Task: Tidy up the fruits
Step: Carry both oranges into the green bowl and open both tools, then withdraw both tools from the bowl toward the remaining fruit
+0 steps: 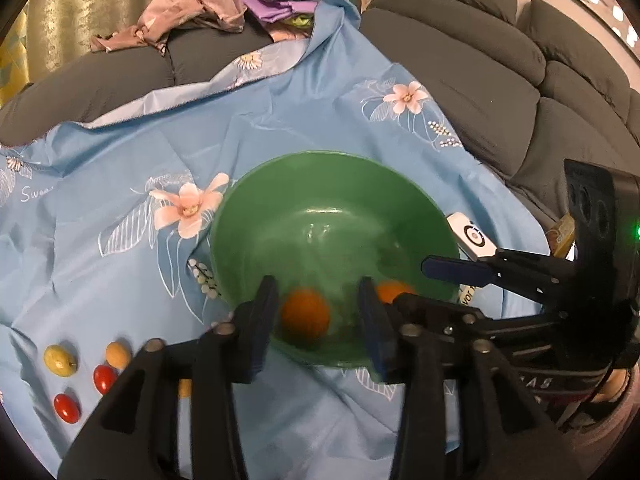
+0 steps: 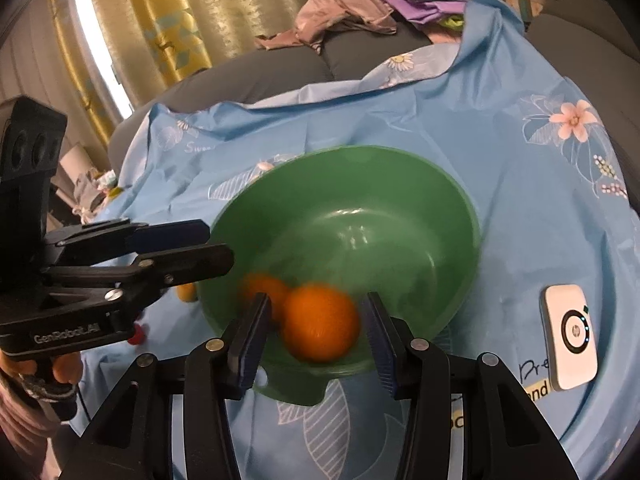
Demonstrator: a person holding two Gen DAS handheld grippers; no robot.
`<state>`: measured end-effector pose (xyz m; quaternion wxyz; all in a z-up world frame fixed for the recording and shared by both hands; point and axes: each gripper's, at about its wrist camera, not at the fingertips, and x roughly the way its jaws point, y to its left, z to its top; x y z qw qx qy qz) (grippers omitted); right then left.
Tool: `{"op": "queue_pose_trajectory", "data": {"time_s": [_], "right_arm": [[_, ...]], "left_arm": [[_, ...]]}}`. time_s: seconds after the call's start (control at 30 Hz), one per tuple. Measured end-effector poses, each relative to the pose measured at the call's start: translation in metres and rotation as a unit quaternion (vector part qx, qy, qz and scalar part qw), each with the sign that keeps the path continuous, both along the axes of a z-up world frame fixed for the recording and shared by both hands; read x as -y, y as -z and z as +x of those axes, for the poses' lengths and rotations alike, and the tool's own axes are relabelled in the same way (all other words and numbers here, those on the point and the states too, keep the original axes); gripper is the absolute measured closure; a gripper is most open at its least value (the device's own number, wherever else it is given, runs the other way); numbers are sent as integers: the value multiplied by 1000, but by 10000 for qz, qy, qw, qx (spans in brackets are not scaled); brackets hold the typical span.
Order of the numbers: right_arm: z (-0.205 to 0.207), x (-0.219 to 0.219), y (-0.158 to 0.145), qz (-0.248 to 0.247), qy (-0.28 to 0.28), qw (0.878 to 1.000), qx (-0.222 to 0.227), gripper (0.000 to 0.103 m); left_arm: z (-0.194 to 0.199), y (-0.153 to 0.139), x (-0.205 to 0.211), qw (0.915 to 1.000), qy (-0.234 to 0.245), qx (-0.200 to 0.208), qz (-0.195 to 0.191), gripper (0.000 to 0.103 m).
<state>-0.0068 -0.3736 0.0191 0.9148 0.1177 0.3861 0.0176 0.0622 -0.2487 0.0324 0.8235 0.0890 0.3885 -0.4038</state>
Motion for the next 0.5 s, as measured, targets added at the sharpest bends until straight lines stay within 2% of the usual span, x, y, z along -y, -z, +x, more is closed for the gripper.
{"op": "queue_pose_trajectory", "data": {"time_s": [0.03,0.1,0.13,0.17,0.2,0.37,0.5], "right_arm": [[-2,1,-2,51,4,10000,40,54],[-7,4,-9,98,35,9998,146,53],[-9,4,-11,88,55,9998,184,53],[-12,5,-15,80,93,9996,240,53],[-13,6,-17,93,122,9995,268,53],[-23,9,-25,312,179,9986,384,52],[-26,-7,-28,314,-53,9986,423,52]], "left_arm": [[0,-1,-2,10000,-29,23,-33,47],[-2,-7,-11,9998,-88,17,-158,46],[-4,-10,-18,9997,-153,35,-187,41],[-5,-12,-26,9995,-238,59,-182,31],[-8,-15,-38,9991,-365,127,-185,29],[-24,-14,-99,9947,-987,268,-96,27],[-36,-8,-161,9845,-1736,242,-8,27]]}}
